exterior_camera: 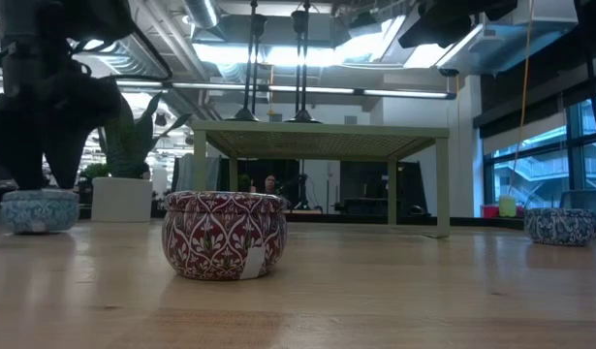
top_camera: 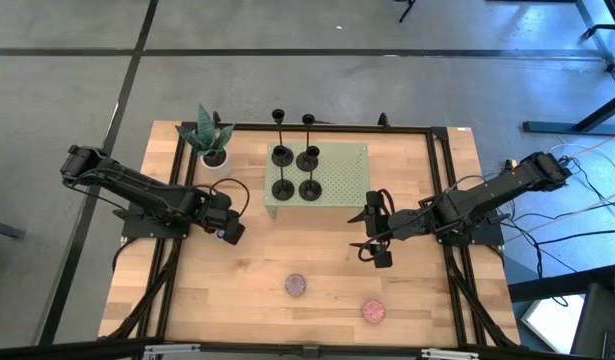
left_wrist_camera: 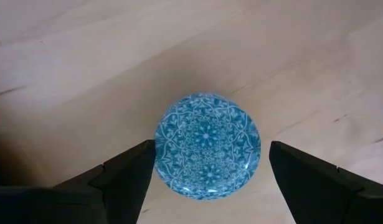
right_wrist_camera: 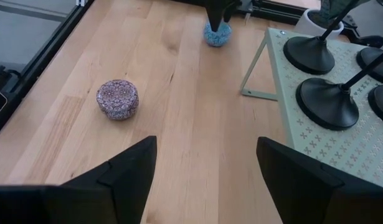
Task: Pick & Place candle stick holders
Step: Put the light blue scented candle on the shelf
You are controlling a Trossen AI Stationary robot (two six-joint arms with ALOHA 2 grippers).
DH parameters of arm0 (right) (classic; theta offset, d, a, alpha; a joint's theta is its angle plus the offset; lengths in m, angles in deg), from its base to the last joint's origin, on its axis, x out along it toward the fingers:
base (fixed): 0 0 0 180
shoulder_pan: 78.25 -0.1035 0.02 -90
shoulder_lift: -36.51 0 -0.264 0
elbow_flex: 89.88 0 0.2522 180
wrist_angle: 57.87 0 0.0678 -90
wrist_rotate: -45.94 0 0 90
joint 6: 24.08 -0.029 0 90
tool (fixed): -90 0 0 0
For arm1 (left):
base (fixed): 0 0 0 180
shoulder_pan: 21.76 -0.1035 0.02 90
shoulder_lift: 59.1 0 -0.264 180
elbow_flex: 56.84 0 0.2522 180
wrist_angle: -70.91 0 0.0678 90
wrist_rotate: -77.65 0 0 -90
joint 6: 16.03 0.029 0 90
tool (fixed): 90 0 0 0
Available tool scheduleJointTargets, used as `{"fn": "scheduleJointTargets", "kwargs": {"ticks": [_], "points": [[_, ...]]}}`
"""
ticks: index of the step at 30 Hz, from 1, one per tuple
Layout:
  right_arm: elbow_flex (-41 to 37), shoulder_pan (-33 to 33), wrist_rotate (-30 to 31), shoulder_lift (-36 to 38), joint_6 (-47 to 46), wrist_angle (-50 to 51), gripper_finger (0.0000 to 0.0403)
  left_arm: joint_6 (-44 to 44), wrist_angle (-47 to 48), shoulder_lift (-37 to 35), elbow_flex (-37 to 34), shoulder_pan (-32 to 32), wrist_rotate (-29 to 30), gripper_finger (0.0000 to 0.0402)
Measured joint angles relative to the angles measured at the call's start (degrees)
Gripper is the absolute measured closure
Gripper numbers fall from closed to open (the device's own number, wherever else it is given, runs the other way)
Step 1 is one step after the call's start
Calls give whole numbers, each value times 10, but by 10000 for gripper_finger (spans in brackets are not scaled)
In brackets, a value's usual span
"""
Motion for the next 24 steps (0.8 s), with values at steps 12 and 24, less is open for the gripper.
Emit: {"fn": "scheduleJointTargets", "kwargs": {"ticks": [12, 24], "points": [[0, 0, 0, 0, 0, 0, 122, 10, -1, -2, 0, 0, -16, 89], [0, 0, 0, 0, 0, 0, 122, 6, -15, -2, 0, 0, -1, 89]]}}
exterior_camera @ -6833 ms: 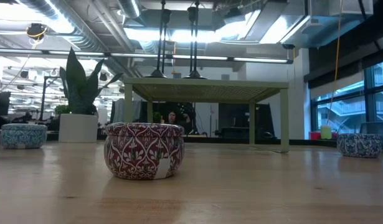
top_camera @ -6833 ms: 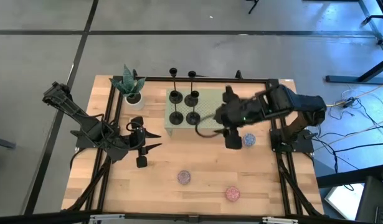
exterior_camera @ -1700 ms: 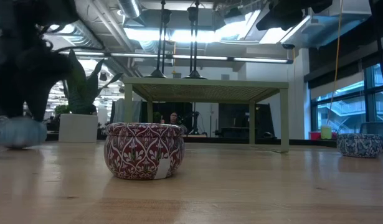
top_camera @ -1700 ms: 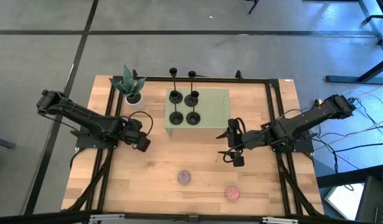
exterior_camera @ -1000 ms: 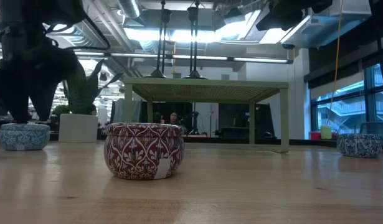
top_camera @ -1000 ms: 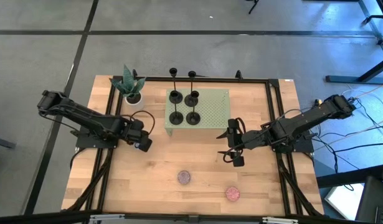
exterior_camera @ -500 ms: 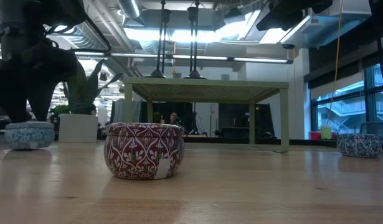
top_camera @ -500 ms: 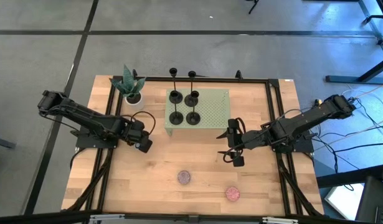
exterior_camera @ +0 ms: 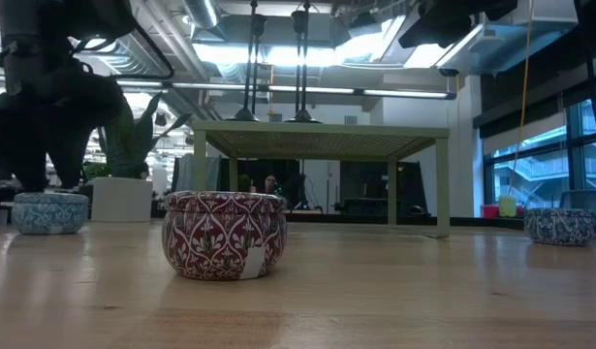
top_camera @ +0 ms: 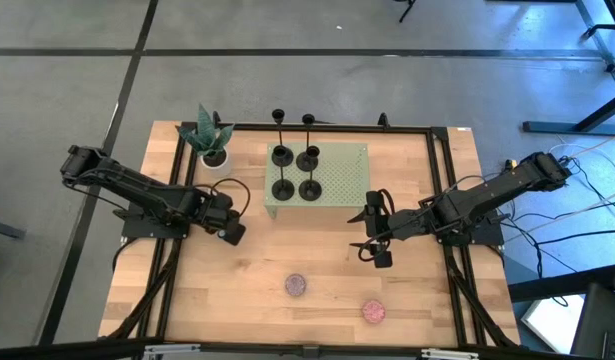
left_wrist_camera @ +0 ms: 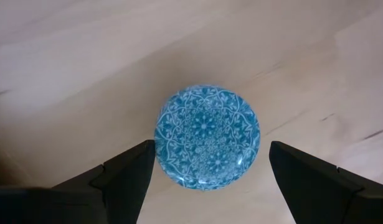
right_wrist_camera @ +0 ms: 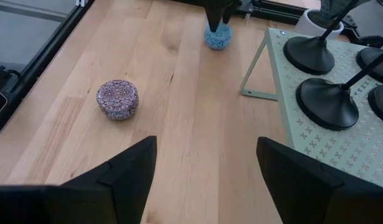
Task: Pick & Place candle stick holders
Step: Put the light blue scented candle on the shelf
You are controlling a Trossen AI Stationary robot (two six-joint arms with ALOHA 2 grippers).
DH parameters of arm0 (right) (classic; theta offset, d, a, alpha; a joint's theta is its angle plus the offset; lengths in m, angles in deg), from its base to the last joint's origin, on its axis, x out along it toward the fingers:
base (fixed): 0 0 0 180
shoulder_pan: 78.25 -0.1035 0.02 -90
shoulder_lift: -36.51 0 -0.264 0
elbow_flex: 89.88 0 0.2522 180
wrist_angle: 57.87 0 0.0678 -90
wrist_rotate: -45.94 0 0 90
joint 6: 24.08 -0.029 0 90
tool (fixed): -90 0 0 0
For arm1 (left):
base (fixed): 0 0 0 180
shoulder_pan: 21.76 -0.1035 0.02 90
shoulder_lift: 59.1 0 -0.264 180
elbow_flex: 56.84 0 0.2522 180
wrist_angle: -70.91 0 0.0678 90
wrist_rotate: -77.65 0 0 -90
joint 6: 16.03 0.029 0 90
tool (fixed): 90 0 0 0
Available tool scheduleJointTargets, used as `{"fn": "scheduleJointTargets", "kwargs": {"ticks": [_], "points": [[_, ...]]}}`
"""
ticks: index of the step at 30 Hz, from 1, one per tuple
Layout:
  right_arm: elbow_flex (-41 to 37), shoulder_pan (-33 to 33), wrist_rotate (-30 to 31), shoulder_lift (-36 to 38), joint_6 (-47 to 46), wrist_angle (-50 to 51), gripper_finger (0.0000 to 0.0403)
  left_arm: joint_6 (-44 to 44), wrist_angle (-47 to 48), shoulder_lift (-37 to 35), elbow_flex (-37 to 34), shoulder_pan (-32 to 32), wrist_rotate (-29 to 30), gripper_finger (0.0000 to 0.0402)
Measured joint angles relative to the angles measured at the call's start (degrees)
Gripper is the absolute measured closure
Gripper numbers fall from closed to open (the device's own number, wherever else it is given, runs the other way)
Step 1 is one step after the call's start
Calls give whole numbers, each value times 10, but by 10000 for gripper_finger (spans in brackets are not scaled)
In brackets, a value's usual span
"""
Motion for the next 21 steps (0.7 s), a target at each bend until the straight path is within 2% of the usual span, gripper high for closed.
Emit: {"fn": "scheduleJointTargets", "kwargs": {"ticks": [7, 21], "points": [[0, 0, 0, 0, 0, 0, 122, 3, -5, 15, 0, 0, 2, 89], [0, 0, 0, 0, 0, 1, 122, 106, -43, 35, 0, 0, -1, 89]]}}
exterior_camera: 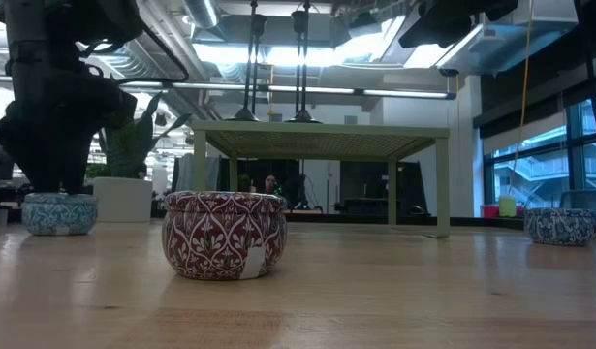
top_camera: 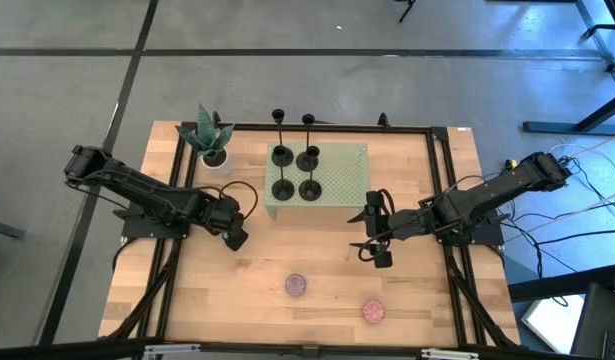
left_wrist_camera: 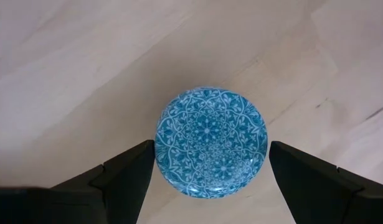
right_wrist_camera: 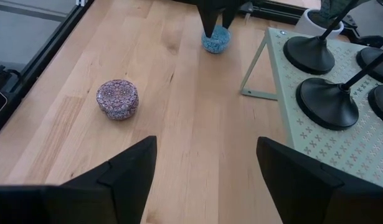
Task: Pick & Place candle stick holders
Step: Put the light blue scented candle on the shelf
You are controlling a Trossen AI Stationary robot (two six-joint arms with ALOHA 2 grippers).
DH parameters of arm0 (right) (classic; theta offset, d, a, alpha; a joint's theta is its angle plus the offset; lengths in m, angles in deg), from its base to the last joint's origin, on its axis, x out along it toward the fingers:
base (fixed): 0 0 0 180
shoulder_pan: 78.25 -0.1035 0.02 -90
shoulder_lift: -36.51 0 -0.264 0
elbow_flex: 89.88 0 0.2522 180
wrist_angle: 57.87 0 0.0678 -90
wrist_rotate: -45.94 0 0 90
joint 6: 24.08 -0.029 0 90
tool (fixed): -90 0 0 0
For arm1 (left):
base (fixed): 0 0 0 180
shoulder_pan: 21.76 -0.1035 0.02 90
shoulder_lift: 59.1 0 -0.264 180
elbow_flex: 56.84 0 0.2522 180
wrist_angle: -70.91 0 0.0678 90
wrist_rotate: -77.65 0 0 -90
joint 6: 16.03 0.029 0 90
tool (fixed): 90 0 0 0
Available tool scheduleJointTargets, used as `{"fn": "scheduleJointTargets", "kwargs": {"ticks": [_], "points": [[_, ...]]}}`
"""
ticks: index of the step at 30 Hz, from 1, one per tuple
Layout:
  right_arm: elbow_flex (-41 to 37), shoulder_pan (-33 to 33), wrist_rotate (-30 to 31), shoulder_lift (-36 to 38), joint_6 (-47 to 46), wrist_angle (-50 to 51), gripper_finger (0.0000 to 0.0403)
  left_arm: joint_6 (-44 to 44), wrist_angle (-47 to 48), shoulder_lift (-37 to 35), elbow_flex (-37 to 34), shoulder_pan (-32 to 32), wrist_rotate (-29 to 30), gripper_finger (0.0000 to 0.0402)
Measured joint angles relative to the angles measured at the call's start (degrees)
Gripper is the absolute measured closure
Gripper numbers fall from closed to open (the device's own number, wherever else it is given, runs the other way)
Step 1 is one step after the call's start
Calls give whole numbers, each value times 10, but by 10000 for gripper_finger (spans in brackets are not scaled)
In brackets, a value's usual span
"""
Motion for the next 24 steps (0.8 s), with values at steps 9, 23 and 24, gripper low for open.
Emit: {"fn": "scheduleJointTargets", "kwargs": {"ticks": [9, 23, 24], "points": [[0, 0, 0, 0, 0, 1, 122, 38, 0, 0, 0, 0, -2, 88], [0, 0, 0, 0, 2, 1, 122, 80, 0, 0, 0, 0, -8, 88], [0, 0, 0, 0, 2, 1, 122, 80, 0, 0, 0, 0, -8, 88]]}}
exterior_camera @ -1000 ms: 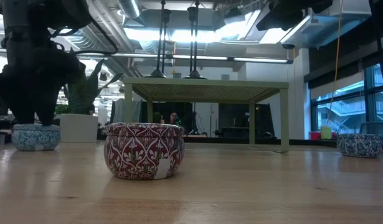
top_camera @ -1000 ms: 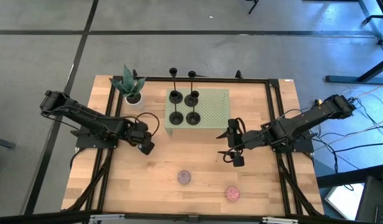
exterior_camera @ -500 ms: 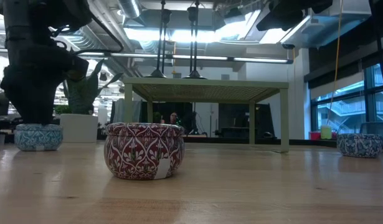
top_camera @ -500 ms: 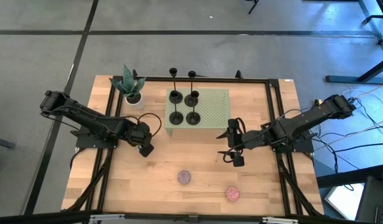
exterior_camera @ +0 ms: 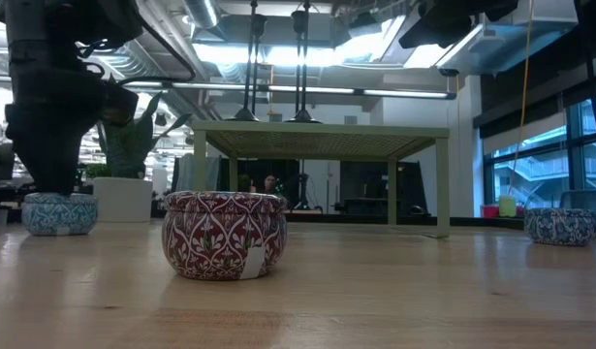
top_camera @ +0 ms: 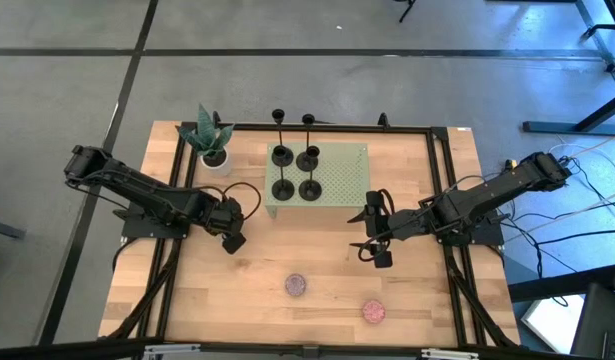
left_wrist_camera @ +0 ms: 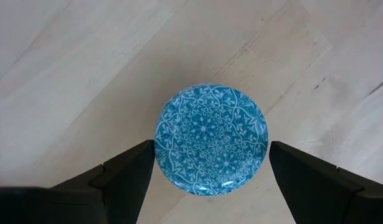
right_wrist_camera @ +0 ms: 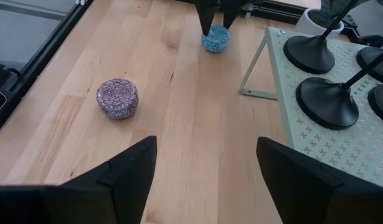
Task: Pick & Place candle stick holders
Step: Put the light blue scented candle on the shelf
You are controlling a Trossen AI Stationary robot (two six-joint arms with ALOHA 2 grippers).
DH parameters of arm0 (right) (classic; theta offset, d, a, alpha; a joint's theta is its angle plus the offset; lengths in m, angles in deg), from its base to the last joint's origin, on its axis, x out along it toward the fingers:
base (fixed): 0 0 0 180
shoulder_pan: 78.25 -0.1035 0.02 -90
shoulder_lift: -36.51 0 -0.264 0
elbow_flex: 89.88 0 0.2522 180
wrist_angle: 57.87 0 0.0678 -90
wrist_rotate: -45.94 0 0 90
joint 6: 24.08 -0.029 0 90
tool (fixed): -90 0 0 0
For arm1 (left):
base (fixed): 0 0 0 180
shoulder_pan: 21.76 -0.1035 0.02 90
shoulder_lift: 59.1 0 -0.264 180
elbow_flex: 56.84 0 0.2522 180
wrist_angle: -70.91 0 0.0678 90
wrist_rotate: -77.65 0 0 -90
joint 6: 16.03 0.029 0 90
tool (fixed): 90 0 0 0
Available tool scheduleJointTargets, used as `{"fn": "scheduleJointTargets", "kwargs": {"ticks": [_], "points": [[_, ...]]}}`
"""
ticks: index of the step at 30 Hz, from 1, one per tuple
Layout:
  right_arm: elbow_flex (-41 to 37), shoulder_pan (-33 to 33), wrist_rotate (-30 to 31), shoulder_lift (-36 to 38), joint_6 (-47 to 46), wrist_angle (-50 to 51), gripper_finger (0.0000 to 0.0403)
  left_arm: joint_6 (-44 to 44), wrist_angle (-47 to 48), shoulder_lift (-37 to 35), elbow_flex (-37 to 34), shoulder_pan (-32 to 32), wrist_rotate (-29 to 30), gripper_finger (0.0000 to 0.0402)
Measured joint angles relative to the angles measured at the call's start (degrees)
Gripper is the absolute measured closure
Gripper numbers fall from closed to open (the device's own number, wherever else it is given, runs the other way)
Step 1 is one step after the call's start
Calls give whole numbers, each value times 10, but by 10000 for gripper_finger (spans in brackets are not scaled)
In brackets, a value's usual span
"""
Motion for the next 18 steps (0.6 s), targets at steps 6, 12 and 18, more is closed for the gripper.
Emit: {"fn": "scheduleJointTargets", "kwargs": {"ticks": [6, 12, 18], "points": [[0, 0, 0, 0, 0, 1, 122, 1, 0, 0, 0, 0, 0, 88], [0, 0, 0, 0, 0, 1, 122, 0, -1, 0, 0, 0, -4, 81], [0, 0, 0, 0, 0, 1, 122, 18, -2, 0, 0, 0, 3, 47]]}}
